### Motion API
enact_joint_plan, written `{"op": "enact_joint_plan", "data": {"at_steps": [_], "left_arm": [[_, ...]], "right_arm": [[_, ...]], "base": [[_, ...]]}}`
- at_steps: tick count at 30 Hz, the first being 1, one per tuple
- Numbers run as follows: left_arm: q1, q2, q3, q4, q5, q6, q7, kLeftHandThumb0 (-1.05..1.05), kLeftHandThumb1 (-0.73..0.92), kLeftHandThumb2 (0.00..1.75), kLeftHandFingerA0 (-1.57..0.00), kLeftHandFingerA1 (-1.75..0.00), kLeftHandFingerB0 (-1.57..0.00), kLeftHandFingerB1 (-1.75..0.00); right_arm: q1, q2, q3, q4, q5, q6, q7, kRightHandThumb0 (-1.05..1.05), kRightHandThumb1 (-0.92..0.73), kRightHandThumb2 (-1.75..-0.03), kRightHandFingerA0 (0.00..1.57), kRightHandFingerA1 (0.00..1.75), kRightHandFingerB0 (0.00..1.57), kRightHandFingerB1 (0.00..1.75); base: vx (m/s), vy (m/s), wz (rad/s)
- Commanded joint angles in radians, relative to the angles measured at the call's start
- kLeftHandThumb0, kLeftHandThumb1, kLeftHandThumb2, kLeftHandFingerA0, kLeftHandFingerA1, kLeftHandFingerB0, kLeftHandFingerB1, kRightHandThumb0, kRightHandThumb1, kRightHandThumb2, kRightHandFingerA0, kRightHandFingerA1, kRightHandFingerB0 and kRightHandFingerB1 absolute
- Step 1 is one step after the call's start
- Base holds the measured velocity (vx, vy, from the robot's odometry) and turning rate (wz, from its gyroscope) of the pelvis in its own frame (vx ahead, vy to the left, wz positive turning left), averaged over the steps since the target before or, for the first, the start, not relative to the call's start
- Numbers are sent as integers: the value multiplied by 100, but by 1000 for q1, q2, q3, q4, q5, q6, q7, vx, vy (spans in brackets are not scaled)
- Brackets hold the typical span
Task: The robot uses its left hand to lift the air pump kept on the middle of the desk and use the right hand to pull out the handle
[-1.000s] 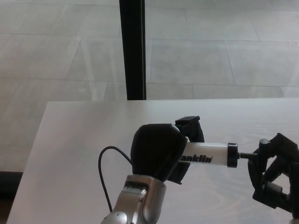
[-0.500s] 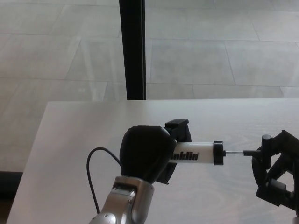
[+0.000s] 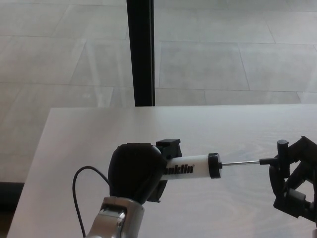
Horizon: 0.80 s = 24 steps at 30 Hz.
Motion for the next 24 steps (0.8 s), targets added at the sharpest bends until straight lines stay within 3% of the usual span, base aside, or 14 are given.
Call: {"op": "enact_joint_plan", "data": {"at_steps": [1,4,5,10,11,24], "left_arm": [[30,39,18,-17,-5,-16,-13,-10,39,140,-96,-175,-87,-145],[52,67,17,-13,2,-34,2,-10,39,139,-93,-175,-85,-146],[59,75,14,-17,9,-28,0,-11,42,134,-90,-175,-82,-146],[86,104,15,-28,13,-35,5,-12,44,132,-89,-175,-79,-151],[96,116,16,-25,17,-42,20,-11,48,120,-87,-175,-74,-156],[158,171,68,-51,-2,-48,-2,-15,53,110,-80,-175,-73,-146]], "right_arm": [[-2,-10,-15,-6,8,15,-11,-24,-50,-114,87,174,76,155],[-3,-13,-15,-6,12,7,-9,-23,-51,-114,88,175,75,156],[-2,-10,-17,-8,16,11,-7,-18,-50,-113,95,174,73,153],[-3,-12,-17,-7,14,4,-11,-22,-50,-113,88,175,75,156],[-5,-13,-17,-4,11,4,-14,-22,-49,-115,88,174,76,156],[-13,-19,-17,-3,6,15,-8,-25,-52,-114,89,175,75,157]], "base": [[0,0,0],[0,0,0],[0,0,0],[0,0,0],[0,0,0],[0,0,0]]}}
